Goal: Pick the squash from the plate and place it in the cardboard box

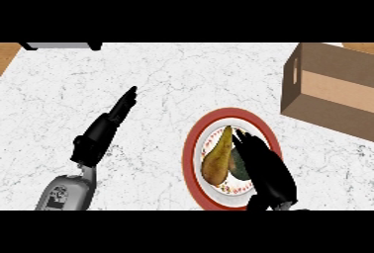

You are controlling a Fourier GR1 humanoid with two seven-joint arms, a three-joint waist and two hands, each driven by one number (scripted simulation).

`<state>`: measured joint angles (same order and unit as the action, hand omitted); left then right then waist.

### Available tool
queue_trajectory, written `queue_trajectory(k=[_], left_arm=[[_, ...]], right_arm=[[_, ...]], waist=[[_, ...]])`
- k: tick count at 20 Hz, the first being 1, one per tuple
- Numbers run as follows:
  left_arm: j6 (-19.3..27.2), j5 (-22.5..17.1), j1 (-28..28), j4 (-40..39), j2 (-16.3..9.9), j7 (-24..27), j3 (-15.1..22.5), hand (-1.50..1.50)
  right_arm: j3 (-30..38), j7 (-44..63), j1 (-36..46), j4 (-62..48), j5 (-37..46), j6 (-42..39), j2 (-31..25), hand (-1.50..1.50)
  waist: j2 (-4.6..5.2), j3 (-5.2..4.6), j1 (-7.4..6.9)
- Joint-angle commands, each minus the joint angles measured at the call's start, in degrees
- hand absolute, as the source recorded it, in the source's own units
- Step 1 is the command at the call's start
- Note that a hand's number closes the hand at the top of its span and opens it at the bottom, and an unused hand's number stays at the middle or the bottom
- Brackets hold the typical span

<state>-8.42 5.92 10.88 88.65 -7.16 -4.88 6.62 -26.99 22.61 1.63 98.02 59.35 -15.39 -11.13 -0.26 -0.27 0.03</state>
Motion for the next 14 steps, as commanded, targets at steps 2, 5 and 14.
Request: queue_trajectory(k=[2, 5, 14], left_arm=[[-0.3, 1.1, 0.5, -1.9, 1.1, 1.6, -0.8, 0.0], [-0.7, 1.3, -0.7, -3.3, 1.0, 3.8, -1.1, 0.0], [0.4, 2.5, 0.1, 1.4, 3.3, -2.5, 0.6, 0.0]], right_arm=[[-0.4, 1.8, 1.1, -1.9, 3.8, -1.1, 2.3, -1.5], [-0.5, 0.4, 1.3, -5.8, 5.3, 1.1, 2.7, -1.5], [2.6, -7.2, 1.6, -6.5, 4.8, 2.9, -1.1, 1.5]], waist=[[0.26, 0.26, 0.03], [0.28, 0.26, -0.01], [0.21, 0.28, -0.02]])
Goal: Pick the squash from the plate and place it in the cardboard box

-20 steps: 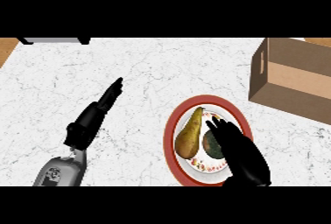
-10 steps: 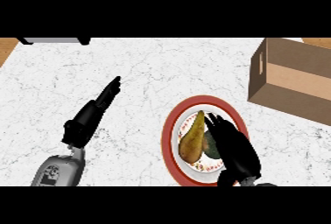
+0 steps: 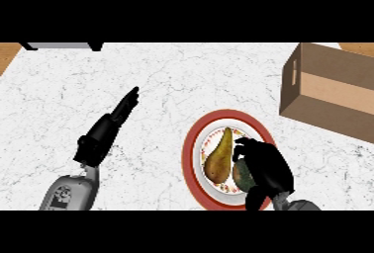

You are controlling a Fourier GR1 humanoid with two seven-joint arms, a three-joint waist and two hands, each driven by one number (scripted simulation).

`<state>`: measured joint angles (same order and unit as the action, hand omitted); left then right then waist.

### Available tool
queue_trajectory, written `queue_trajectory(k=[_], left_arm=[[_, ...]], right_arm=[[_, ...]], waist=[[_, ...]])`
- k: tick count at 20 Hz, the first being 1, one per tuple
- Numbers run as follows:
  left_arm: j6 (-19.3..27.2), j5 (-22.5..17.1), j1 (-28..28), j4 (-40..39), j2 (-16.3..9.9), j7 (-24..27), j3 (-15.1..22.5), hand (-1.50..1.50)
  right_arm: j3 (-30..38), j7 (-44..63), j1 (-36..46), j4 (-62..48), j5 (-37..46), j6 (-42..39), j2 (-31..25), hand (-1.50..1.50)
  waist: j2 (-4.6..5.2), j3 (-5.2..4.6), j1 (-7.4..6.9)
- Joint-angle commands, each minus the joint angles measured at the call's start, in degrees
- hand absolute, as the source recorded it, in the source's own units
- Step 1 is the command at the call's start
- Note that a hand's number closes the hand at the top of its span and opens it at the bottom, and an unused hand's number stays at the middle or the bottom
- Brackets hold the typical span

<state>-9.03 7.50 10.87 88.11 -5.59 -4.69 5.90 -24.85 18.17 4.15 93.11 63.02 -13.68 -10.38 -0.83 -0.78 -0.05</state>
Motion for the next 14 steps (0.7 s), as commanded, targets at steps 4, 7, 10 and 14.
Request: queue_trajectory(k=[4, 7, 10, 14], left_arm=[[0.7, 1.7, 2.4, -4.7, 0.9, 3.0, -0.8, 0.0], [-0.5, 0.1, 0.9, 0.0, 0.0, -0.9, -1.2, 0.0], [-0.2, -0.2, 0.1, 2.0, 0.5, -1.6, -1.0, 0.0], [-1.0, 0.1, 1.0, 0.5, 0.4, -1.1, -1.0, 0.0]], right_arm=[[-1.0, -2.4, -0.2, -2.2, 5.3, 5.1, -0.2, 1.5], [6.3, -3.1, -4.6, 2.3, 1.2, 4.2, -5.3, 1.5], [17.8, -8.0, -6.0, 3.0, -6.5, 1.2, -14.1, 1.5], [20.2, -9.3, -7.2, 4.1, -3.3, 8.7, -13.8, 1.5]], waist=[[0.84, 0.77, 0.26], [0.72, 0.78, 0.49], [0.61, 0.78, 1.0], [0.76, 0.79, 0.56]])
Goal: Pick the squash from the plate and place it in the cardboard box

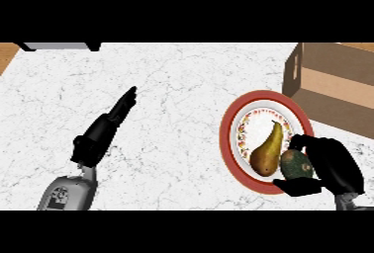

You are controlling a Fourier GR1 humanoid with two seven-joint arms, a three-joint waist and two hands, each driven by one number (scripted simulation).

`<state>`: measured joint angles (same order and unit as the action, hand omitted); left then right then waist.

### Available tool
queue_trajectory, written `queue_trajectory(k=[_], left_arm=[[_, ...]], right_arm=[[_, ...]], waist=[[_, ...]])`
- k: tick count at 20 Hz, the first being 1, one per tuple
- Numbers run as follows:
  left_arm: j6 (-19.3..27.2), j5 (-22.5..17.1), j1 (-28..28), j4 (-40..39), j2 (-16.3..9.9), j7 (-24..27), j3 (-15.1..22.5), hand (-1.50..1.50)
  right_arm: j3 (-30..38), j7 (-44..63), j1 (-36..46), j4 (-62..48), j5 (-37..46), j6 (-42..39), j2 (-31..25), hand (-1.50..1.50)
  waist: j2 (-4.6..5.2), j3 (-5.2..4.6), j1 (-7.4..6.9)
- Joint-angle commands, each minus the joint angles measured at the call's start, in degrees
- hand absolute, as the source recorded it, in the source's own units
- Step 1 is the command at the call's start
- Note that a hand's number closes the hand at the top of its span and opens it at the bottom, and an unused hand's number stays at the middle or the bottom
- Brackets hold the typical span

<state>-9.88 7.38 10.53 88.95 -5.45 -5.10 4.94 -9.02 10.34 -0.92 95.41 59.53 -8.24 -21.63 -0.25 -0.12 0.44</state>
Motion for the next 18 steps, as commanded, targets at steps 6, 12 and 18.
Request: queue_trajectory(k=[6, 12, 18], left_arm=[[-0.2, 0.8, -0.8, -0.9, -0.1, 1.7, -0.2, 0.0], [-0.9, -0.4, 1.4, -1.4, -0.8, 0.5, -2.2, 0.0], [-0.9, -0.9, 0.5, -1.0, -0.8, 0.0, -2.9, 0.0]], right_arm=[[8.2, 3.1, -4.2, 18.7, -0.9, -1.2, -3.7, 1.5], [15.4, 6.6, -6.7, 39.5, -12.6, -14.6, -6.0, 1.5], [24.2, 11.2, -3.0, 46.3, -19.0, -15.1, -2.8, 1.5]], waist=[[0.08, 0.08, 0.21], [0.01, 0.05, 0.6], [0.04, 0.07, 0.5]])
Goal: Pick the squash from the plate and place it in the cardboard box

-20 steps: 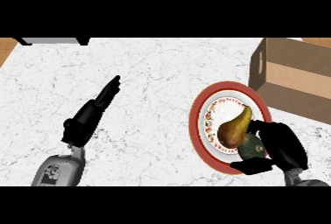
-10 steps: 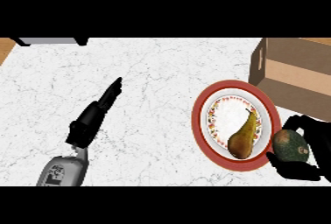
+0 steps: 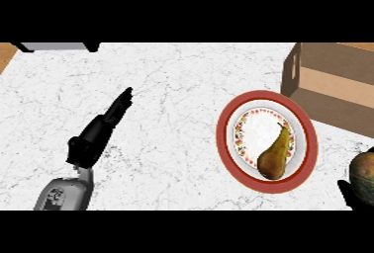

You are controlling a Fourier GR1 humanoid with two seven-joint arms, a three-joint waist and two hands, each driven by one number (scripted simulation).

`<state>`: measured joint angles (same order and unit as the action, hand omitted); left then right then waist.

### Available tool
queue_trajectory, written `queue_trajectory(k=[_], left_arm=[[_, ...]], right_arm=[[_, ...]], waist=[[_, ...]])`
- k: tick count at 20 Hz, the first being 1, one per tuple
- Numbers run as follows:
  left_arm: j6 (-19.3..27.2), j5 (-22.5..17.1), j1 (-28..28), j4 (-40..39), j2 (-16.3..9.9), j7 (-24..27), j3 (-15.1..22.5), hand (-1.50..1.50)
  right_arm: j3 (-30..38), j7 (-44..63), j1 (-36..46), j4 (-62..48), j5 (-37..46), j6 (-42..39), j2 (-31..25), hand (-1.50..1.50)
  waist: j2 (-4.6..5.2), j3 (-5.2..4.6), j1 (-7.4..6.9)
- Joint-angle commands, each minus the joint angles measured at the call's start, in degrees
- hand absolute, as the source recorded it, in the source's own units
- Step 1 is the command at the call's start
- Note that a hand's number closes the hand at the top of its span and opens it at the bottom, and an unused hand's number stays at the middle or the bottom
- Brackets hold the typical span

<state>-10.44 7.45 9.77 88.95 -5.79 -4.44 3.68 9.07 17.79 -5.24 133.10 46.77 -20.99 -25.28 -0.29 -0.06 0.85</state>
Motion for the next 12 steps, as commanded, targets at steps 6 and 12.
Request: queue_trajectory(k=[6, 12], left_arm=[[0.4, 1.0, -0.5, 1.5, 0.8, -1.1, 1.0, 0.0], [-1.2, 0.0, -0.4, -0.5, 0.0, 1.7, -0.4, 0.0]], right_arm=[[13.2, 9.8, 8.7, 8.4, -11.9, -10.5, 2.0, 1.5], [18.8, 12.8, 22.2, -2.6, -12.2, -13.0, -1.7, 1.5]], waist=[[0.01, 0.02, -0.18], [0.21, 0.01, -0.83]])
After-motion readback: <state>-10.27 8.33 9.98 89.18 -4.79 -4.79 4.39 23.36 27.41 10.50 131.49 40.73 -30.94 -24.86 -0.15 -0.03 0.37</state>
